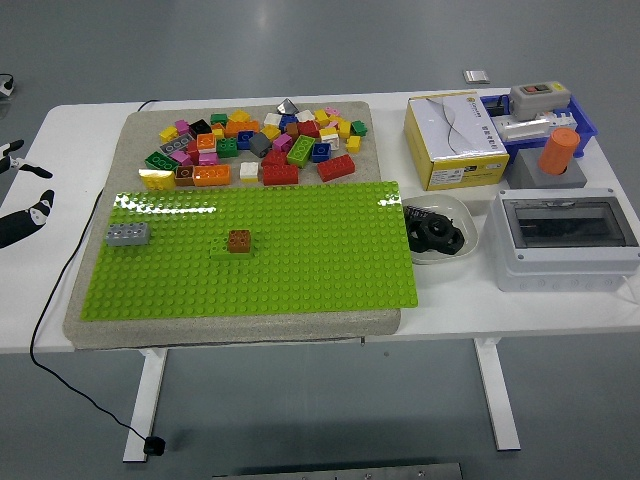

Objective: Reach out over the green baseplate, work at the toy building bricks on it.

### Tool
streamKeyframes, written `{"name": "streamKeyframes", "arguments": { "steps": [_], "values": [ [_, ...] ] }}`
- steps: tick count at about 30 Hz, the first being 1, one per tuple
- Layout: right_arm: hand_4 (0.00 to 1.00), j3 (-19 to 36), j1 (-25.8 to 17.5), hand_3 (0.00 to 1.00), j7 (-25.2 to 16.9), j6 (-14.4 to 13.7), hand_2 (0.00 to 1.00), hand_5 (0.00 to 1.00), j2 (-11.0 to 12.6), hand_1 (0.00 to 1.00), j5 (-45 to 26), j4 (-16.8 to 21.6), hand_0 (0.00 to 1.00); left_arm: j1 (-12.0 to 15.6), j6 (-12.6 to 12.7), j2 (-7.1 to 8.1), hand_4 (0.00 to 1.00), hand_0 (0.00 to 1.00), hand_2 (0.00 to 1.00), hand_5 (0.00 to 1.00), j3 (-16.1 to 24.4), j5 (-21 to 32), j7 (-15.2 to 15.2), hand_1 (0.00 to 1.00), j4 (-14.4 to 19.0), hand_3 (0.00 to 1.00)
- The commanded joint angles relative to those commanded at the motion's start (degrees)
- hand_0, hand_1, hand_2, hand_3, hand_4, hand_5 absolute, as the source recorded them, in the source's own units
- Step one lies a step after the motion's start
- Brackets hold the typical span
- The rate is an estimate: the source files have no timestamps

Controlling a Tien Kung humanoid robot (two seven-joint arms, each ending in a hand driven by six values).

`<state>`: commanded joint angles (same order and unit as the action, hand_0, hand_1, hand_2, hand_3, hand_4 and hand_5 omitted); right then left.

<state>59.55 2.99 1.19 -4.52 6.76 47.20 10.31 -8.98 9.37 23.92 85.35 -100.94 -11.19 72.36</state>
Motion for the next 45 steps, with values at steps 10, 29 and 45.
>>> {"name": "streamKeyframes", "arguments": {
  "steps": [10,29,45],
  "values": [
    [0.736,-0.11,-0.41,0.699,-0.04,0.03,0.716,0.794,0.11,0.584,0.43,0.00,0.689,0.57,-0.17,0.12,0.621,0.920,0.923,0.002,0.17,-0.01,-0.01,0.953,-0.35,0.501],
    [0.739,-0.02,0.25,0.698,-0.13,0.00,0.716,0.793,0.15,0.583,-0.01,0.00,0.687,0.00,-0.29,0.60,0.741,0.918,0.954,0.002,1.86,0.25,0.93,0.958,-1.34,0.588],
    [0.740,0.15,0.47,0.698,-0.50,-0.11,0.716,0.791,0.23,0.583,-0.37,0.00,0.689,-0.09,0.34,0.16,0.731,0.909,0.936,0.002,2.50,1.16,0.34,0.951,-3.07,0.553]
  ]
}}
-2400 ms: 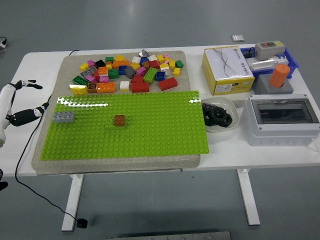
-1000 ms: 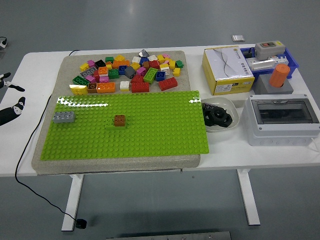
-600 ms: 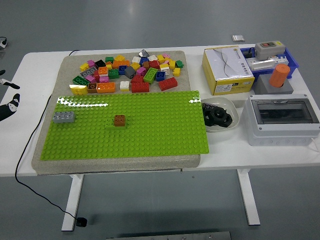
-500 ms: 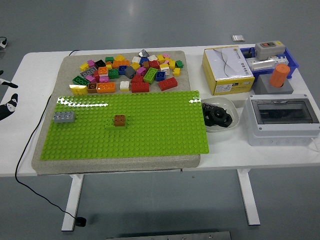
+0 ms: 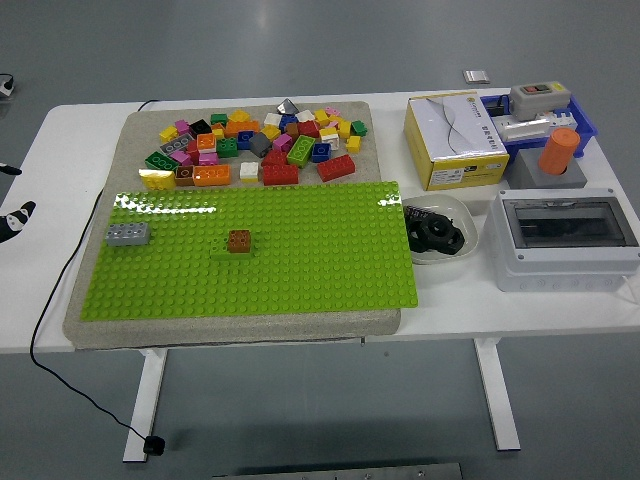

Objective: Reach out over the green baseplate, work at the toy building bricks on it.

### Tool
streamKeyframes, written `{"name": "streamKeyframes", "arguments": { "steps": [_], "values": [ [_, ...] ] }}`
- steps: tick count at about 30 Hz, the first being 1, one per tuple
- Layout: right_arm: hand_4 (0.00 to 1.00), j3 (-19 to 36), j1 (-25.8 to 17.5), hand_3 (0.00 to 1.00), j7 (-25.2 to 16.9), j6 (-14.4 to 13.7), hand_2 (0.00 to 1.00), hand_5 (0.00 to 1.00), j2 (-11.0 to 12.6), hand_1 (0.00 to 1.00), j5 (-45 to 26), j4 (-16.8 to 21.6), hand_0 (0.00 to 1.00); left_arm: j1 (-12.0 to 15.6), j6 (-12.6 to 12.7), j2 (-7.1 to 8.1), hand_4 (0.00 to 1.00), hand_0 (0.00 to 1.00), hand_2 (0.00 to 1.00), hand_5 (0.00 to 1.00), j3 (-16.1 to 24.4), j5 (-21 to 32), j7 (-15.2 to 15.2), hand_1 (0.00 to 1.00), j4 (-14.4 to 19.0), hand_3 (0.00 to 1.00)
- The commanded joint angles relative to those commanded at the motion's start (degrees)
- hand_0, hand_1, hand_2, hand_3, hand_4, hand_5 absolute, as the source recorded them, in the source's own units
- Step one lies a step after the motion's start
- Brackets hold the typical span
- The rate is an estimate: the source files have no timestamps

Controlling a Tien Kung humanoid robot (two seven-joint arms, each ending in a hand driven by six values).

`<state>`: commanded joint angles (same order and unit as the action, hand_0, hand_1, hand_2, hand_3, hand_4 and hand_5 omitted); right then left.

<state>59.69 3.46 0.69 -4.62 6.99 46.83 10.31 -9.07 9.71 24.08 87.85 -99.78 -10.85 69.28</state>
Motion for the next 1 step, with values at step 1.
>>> {"name": "streamKeyframes", "arguments": {
  "steps": [1],
  "values": [
    [0.740,0.08,0.01,0.698,0.01,0.00,0.716,0.791,-0.01,0.583,0.11,0.00,0.689,-0.02,0.03,-0.03,0.731,0.909,0.936,0.002,-0.07,0.06,-0.14,0.951,0.00,0.553]
  ]
}}
